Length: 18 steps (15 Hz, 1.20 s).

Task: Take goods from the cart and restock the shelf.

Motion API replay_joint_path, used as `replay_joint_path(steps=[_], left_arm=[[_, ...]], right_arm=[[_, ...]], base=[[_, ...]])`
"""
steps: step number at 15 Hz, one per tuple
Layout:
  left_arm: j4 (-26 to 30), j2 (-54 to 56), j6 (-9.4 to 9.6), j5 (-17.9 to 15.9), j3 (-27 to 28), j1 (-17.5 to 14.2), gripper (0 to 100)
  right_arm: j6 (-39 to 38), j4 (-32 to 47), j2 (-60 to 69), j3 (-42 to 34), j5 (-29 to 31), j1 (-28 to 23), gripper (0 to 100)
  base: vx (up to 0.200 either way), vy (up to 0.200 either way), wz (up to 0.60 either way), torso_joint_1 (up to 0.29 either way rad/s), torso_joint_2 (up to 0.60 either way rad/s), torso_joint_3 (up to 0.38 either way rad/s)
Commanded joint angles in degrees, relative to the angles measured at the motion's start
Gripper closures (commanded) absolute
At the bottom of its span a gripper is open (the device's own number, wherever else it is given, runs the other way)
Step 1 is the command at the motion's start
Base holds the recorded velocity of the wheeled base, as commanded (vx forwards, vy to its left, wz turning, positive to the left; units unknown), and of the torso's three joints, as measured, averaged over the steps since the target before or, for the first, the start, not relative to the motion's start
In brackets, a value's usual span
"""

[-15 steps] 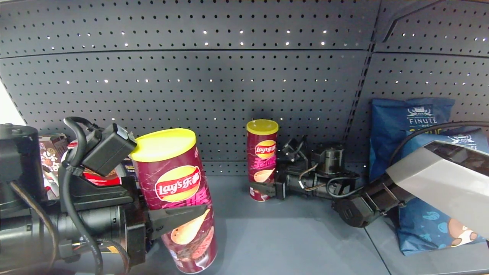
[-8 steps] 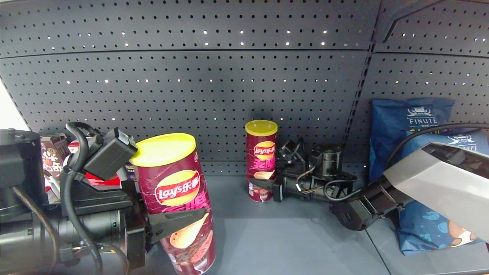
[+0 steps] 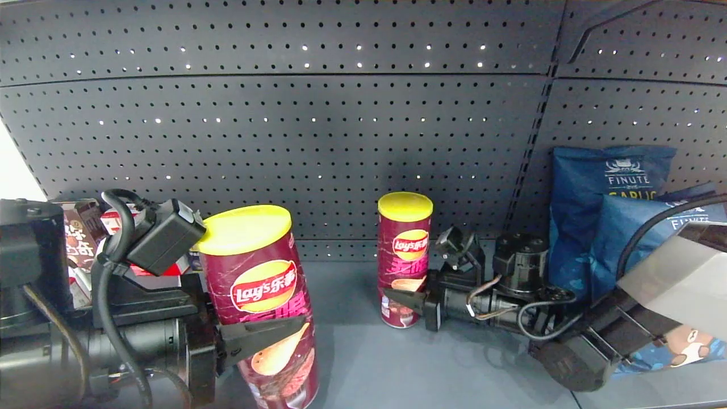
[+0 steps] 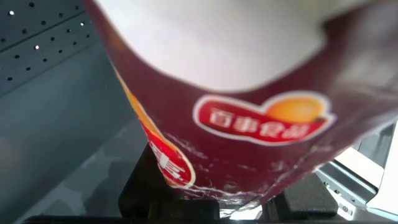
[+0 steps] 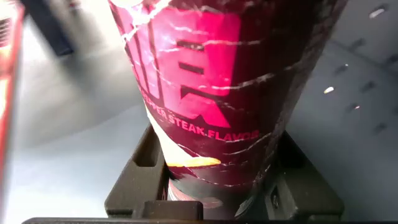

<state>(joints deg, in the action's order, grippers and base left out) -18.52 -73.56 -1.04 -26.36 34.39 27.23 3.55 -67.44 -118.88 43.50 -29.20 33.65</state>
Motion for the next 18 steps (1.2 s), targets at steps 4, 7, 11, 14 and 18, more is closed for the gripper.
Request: replay_joint_path(steps=[4,7,11,14,18], left_arm=[[0.1,0.0,-0.02,0.7,0.0,0.1,100],[0.1,-0.1,-0.02,0.8,0.0,0.1,100],[0.1,-0.2,-0.02,0.8,0.0,0.1,100],[0.1,-0.2,-0.02,0.7,-0.1,0.1,100],[0.0,-0.2,-0.02,0.7,-0.6,0.2,100]], right_arm=[[0.0,-2.9,9.4,-10.7,1.9,4.6,100],[-0.2,-4.4,10.6,-14.0,2.5,5.6,100],[-0.4,-5.2,11.4,-16.6,2.7,8.0,100],[-0.5,-6.0,10.5,-17.9,2.7,8.4,100],[-0.6,-6.0,8.9,-18.0,2.7,8.4,100]], base=[[0.0,0.0,0.0,0.0,0.0,0.0],[0.0,0.0,0.0,0.0,0.0,0.0],[0.0,0.0,0.0,0.0,0.0,0.0],[0.0,0.0,0.0,0.0,0.0,0.0],[0.0,0.0,0.0,0.0,0.0,0.0]])
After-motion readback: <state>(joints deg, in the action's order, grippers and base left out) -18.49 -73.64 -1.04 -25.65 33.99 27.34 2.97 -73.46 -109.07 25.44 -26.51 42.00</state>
